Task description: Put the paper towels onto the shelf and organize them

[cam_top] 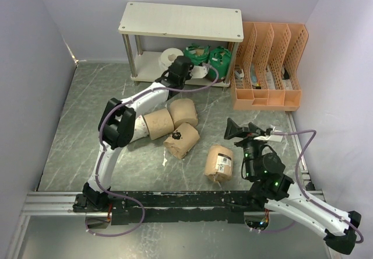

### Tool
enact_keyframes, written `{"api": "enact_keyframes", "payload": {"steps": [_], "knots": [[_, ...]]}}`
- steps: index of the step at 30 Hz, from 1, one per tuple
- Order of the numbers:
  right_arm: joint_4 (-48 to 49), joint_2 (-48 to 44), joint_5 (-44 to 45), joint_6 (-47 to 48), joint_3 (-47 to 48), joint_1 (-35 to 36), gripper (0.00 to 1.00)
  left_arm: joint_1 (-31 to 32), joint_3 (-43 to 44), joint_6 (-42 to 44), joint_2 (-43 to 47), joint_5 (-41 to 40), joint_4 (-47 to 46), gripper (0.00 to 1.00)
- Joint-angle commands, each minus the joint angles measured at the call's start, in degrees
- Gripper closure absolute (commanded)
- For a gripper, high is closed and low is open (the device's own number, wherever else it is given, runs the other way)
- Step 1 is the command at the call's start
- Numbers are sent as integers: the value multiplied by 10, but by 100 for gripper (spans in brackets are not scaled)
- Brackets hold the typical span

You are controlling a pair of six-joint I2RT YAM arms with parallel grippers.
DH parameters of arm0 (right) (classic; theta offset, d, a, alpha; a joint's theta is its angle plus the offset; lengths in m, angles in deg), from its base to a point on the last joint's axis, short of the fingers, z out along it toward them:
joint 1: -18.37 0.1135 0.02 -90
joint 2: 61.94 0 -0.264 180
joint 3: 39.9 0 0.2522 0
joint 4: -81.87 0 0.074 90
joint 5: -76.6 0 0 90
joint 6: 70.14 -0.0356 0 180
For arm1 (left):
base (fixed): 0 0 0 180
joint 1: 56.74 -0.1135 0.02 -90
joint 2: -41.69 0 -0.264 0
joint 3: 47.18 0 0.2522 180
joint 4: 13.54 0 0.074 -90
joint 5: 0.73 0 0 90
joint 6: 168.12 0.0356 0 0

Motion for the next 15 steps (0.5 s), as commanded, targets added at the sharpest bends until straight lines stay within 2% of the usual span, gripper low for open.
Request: {"api": "enact_keyframes", "payload": {"steps": [1, 5, 9, 15], "knots": [[6, 15, 3, -3, 11, -2, 0, 11, 113, -99, 25, 50, 122, 93], [4, 23, -2, -8, 13, -2, 0, 11, 119, -147, 46, 94, 147, 93], [5, 24, -16, -2, 15, -2, 0, 13, 151, -166, 24, 82, 184, 93], [11, 47, -21, 7, 15, -2, 0, 13, 74, -108, 13, 38, 109, 93]]}}
